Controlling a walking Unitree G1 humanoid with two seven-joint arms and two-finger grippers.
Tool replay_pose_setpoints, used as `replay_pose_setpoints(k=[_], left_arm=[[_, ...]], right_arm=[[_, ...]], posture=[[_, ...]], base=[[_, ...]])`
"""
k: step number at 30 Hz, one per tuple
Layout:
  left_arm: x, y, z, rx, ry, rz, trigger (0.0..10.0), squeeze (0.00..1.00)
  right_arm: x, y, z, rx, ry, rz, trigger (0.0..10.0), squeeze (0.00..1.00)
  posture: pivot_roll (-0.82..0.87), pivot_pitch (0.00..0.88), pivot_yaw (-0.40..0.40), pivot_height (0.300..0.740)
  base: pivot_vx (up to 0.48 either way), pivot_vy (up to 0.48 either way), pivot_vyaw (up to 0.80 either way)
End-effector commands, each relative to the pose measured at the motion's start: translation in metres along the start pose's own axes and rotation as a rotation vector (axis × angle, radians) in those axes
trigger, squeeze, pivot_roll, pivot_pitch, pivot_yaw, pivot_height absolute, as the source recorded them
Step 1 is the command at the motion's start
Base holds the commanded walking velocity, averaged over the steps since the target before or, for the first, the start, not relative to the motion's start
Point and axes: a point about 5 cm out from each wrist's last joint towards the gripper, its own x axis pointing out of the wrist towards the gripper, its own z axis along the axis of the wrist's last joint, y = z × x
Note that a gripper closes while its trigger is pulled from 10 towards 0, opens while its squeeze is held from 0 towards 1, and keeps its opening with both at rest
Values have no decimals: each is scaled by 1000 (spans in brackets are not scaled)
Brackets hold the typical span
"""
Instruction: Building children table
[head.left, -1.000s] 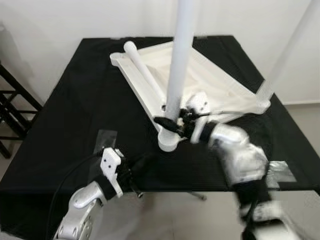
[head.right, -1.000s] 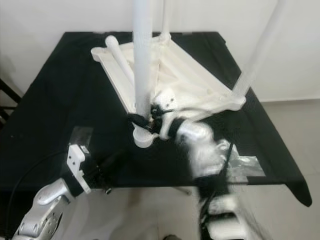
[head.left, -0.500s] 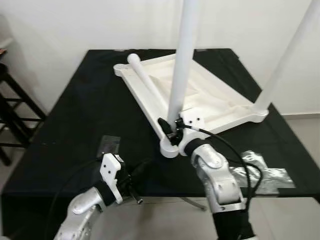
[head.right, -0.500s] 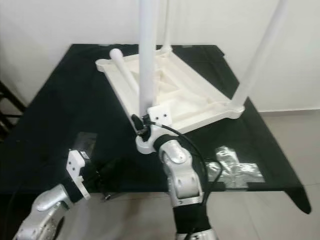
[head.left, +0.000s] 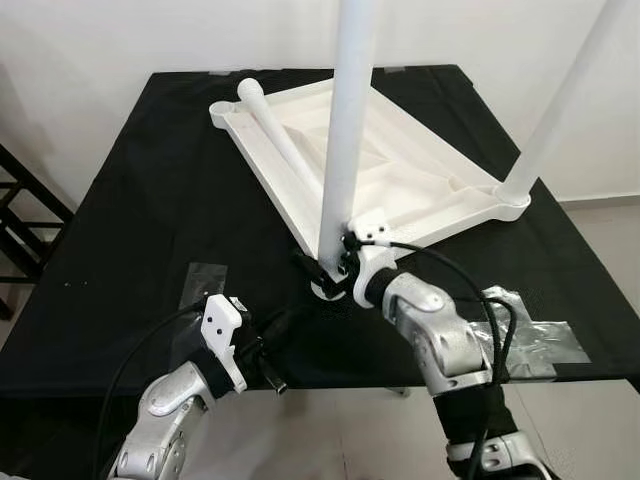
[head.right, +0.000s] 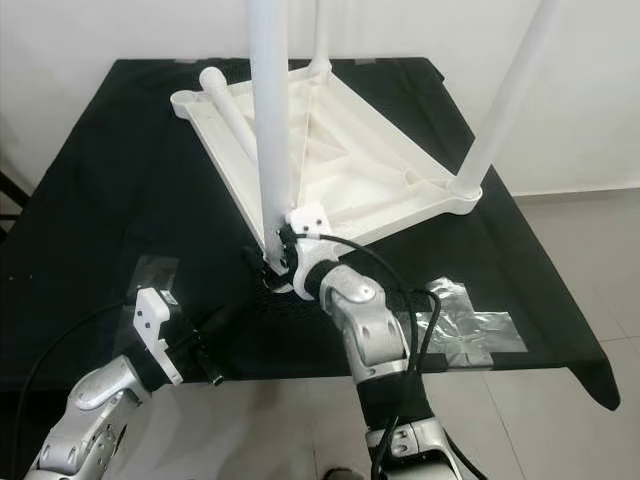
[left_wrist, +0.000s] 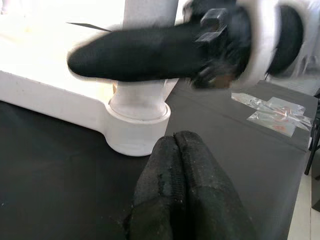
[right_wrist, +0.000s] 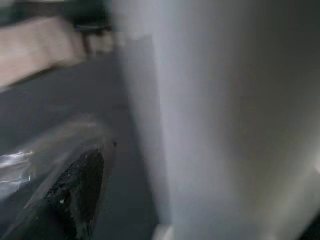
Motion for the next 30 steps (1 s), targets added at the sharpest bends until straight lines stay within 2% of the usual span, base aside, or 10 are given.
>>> replay_pose_setpoints(k=[1, 2, 3, 5, 7, 8, 10, 21, 25, 30], left_arm=[[-1, -2, -3, 0, 7, 1, 10000, 0], [0, -2, -3, 0, 6, 2, 10000, 0], [0, -2, -3, 0, 6, 2, 10000, 0], [0, -2, -3, 0, 7, 2, 10000, 0], [0, -1, -3, -1, 7, 2, 10000, 0], [0, -1, -3, -1, 8, 1, 10000, 0], [0, -1, -3, -1, 8, 0, 10000, 0], [0, -2, -4, 0, 8, 1, 10000, 0], [0, -2, -3, -3, 7, -1, 10000, 0], [0, -2, -3, -3, 6, 0, 10000, 0]], right_arm=[[1, 6, 8, -32, -41, 116, 10000, 0], [-1, 5, 12, -69, -40, 214, 10000, 0], [-1, 5, 12, -69, -40, 214, 10000, 0], [-3, -1, 13, -147, -11, 365, 10000, 0], [-3, -3, 14, -156, -4, 399, 10000, 0], [-2, -10, 14, -145, 13, 450, 9765, 0], [-1, -14, 15, -126, 16, 479, 0, 0], [-5, -25, 14, -105, 24, 488, 0, 0], [-11, -27, 1, -82, 22, 349, 0, 0], [-12, -22, -9, -53, 23, 289, 0, 0]], posture=[[54, 127, -18, 740], [54, 127, -18, 740], [54, 127, -18, 740], [55, 125, -17, 740], [55, 125, -17, 740], [57, 122, -16, 740], [57, 122, -16, 740], [56, 121, -18, 740], [51, 128, -22, 740], [49, 130, -25, 740]], base=[[0, 0, 0], [0, 0, 0], [0, 0, 0], [0, 0, 0], [0, 0, 0], [0, 0, 0], [0, 0, 0], [0, 0, 0], [0, 0, 0], [0, 0, 0]])
